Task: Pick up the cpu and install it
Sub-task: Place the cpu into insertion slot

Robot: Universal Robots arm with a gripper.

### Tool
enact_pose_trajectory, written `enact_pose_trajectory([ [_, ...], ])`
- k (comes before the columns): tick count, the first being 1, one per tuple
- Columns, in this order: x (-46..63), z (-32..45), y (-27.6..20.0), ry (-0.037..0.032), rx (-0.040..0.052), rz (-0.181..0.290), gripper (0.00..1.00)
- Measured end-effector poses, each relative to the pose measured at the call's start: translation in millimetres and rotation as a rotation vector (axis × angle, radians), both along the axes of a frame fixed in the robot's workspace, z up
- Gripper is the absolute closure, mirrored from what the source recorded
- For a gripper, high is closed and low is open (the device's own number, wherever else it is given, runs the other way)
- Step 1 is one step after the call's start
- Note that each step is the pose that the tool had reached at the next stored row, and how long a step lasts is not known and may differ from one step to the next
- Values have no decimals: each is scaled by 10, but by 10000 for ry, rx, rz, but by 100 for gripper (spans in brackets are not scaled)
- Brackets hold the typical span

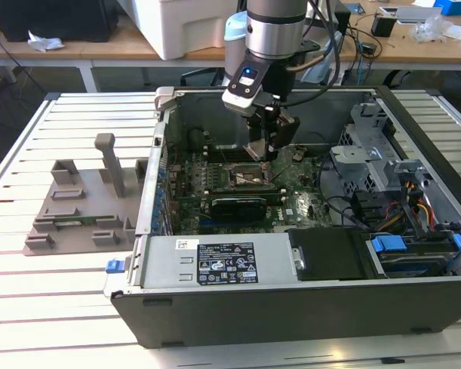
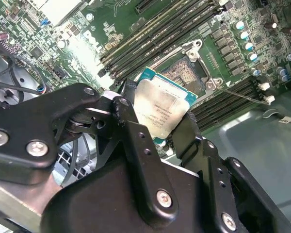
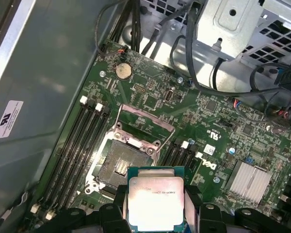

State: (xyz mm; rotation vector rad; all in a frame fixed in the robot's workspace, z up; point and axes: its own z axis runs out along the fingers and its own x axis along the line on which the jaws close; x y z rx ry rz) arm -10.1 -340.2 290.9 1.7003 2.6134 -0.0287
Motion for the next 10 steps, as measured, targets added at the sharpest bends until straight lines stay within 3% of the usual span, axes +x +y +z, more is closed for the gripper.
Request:
enact_pose_trajectory([
  [10,0,0,0,0,0,-691,46],
])
